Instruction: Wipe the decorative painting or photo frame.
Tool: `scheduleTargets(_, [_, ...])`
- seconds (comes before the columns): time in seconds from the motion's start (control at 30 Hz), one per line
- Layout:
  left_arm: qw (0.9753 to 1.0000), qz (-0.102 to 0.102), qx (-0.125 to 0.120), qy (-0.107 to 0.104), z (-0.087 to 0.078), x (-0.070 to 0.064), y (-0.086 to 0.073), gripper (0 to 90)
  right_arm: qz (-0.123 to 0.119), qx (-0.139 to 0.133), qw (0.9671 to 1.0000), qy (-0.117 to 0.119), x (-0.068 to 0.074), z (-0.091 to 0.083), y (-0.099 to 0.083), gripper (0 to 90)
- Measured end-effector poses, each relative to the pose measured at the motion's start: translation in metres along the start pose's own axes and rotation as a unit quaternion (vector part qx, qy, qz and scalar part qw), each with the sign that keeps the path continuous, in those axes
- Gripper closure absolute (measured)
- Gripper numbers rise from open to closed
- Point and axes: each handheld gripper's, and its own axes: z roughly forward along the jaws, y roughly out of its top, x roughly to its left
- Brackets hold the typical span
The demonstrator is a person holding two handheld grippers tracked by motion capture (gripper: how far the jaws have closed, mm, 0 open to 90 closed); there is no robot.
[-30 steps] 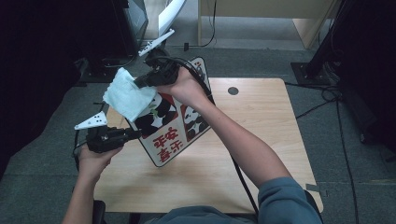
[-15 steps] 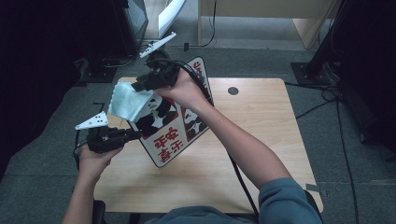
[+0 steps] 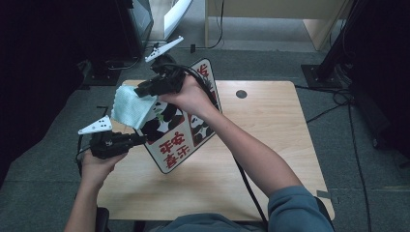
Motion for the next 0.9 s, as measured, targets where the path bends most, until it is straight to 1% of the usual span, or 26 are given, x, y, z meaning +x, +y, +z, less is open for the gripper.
scheduleTargets(0.13, [1.0,-0.003,0.0,-0.001,0.0,0.0,0.0,78.0,-0.01,0.005,0.9999,-0.002,0.002,0.0,0.002,84.7])
scheduleTargets(0.2, [1.0,-0.004,0.0,-0.002,0.0,0.0,0.0,78.1,-0.013,0.009,0.9999,-0.004,0.002,0.0,0.003,86.2])
scheduleTargets(0.3, [1.0,-0.004,0.0,-0.002,0.0,0.0,0.0,78.2,-0.015,0.016,0.9997,-0.005,0.002,0.0,0.005,87.2])
scheduleTargets(0.43, [1.0,-0.005,0.001,-0.002,0.0,0.0,0.0,78.2,-0.018,0.027,0.9993,-0.018,0.0,-0.002,0.007,87.5])
scheduleTargets(0.47, [1.0,-0.005,0.001,-0.002,0.0,0.0,0.0,78.2,-0.016,0.028,0.9992,-0.022,-0.001,-0.003,0.007,87.5])
scheduleTargets(0.67, [1.0,-0.004,0.0,-0.002,0.0,0.0,0.0,78.3,-0.011,0.029,0.9989,-0.035,-0.009,-0.009,0.006,87.6])
scheduleTargets(0.9, [1.0,-0.004,0.001,-0.002,0.0,0.0,0.0,78.2,-0.005,0.029,0.9987,-0.041,-0.017,-0.014,0.004,87.6])
